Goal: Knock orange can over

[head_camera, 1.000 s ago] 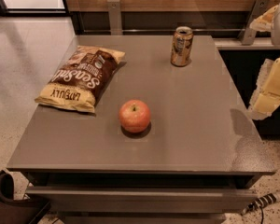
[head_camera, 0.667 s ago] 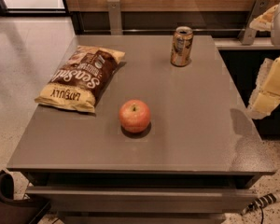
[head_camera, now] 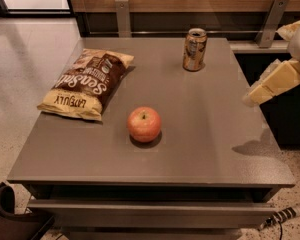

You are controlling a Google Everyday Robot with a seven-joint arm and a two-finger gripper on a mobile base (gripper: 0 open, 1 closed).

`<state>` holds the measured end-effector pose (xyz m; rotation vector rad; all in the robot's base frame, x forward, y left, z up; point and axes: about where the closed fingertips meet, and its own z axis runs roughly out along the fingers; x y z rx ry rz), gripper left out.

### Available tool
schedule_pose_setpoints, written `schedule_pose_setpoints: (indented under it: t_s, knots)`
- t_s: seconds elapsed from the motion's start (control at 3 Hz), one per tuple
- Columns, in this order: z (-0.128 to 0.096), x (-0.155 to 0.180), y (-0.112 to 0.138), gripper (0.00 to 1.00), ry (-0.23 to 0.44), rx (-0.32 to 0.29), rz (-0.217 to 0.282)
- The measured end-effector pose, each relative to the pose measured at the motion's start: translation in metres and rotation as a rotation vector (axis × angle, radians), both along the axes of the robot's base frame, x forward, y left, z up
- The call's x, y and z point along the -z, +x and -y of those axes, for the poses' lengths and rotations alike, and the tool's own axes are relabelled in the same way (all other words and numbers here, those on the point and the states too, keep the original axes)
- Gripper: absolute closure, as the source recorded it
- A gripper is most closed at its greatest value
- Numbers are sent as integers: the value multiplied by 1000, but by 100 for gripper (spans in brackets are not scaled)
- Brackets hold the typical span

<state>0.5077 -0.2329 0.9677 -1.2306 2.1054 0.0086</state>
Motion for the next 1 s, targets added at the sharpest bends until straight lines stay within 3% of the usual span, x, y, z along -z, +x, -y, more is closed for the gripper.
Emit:
schedule_pose_setpoints:
  t_s: [0.33,1.0]
  knots:
    - [-5,18,32,0,162,63,64]
    - [-20,21,107,0,409,140,273]
